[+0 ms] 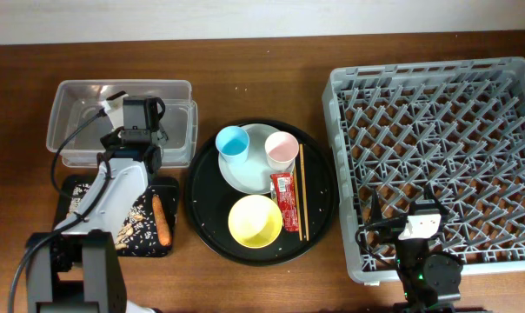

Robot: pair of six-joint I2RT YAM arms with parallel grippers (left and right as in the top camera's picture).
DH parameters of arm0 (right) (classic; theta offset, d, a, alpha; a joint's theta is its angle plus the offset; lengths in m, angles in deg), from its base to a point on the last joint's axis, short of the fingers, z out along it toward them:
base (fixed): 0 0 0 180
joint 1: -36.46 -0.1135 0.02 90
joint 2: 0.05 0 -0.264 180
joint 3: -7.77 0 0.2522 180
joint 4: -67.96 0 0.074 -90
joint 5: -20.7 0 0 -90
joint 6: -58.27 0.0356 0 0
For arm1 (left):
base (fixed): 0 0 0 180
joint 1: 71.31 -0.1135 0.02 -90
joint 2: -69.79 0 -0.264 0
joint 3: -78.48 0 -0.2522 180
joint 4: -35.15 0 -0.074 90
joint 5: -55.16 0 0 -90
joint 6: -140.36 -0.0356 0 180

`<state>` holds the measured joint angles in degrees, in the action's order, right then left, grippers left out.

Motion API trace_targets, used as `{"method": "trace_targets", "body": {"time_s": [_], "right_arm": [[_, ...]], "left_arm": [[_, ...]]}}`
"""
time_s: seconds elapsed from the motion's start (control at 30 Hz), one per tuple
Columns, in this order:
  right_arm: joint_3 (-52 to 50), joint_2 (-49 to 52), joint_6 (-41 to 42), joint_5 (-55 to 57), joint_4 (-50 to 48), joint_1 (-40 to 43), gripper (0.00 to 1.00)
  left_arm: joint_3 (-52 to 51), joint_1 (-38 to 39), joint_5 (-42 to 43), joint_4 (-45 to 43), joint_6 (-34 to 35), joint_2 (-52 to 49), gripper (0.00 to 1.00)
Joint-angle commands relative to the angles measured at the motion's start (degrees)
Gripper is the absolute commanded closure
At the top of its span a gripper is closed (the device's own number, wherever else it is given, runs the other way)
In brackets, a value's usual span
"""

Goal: Sort waste into correct bins and load items into the dishwasher rack
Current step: 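Pick the white tissue from the plate and drop it in clear bin, then grasp the red snack wrapper with left gripper and drop it in clear bin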

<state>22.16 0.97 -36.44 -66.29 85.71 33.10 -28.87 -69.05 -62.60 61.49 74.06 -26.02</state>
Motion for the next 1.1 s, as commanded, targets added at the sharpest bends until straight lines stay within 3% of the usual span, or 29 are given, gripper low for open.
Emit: {"method": "trace_targets", "body": {"time_s": [0.0, 0.07, 0.13, 0.23, 0.33, 0.5, 0.63, 0.9, 1.07], "right_arm": [[-0.31, -0.28, 0.44, 0.46, 0.35, 0.39, 0.02], [-0.31, -0.28, 0.44, 0.48, 0.35, 0.39, 0.02], [-0.31, -0.28, 0.44, 0.46, 0.35, 0.39, 0.02], [-0.31, -0.28, 0.44, 0.48, 0.35, 0.39, 0.02], [-0.31, -0.28, 0.44, 0.48, 0.35, 0.39, 0.02], [-0.31, -0.28, 0.44, 0.46, 0.35, 0.39, 0.02], [-0.31, -0.28, 0.44, 0.46, 0.35, 0.39, 0.02], [-0.31, -0.28, 0.44, 0.46, 0.35, 0.39, 0.02], [-0.31, -0.28, 0.44, 0.46, 0.35, 0.39, 0.02]], "left_arm": [[0.94, -0.31, 6.25, -0.13, -2.75, 4.17, 0.14], [0.96, -0.28, 12.17, 0.09, -2.75, 9.22, 0.14], [0.96, -0.28, 23.80, 1.84, -2.75, 14.97, 0.16], [0.94, 1.99, 40.81, 11.58, -2.73, 22.45, 0.24], [0.94, 10.10, 47.25, 20.68, -2.75, 23.52, 0.24], [0.92, 27.96, 38.36, 23.96, -2.71, 19.67, 0.29], [0.92, 36.76, 33.92, 21.29, -2.29, 11.19, 0.29], [0.90, 38.88, 33.81, 13.68, -2.32, -0.96, 0.29], [0.87, 38.88, 28.76, 10.88, -2.32, -5.88, 0.29]]}}
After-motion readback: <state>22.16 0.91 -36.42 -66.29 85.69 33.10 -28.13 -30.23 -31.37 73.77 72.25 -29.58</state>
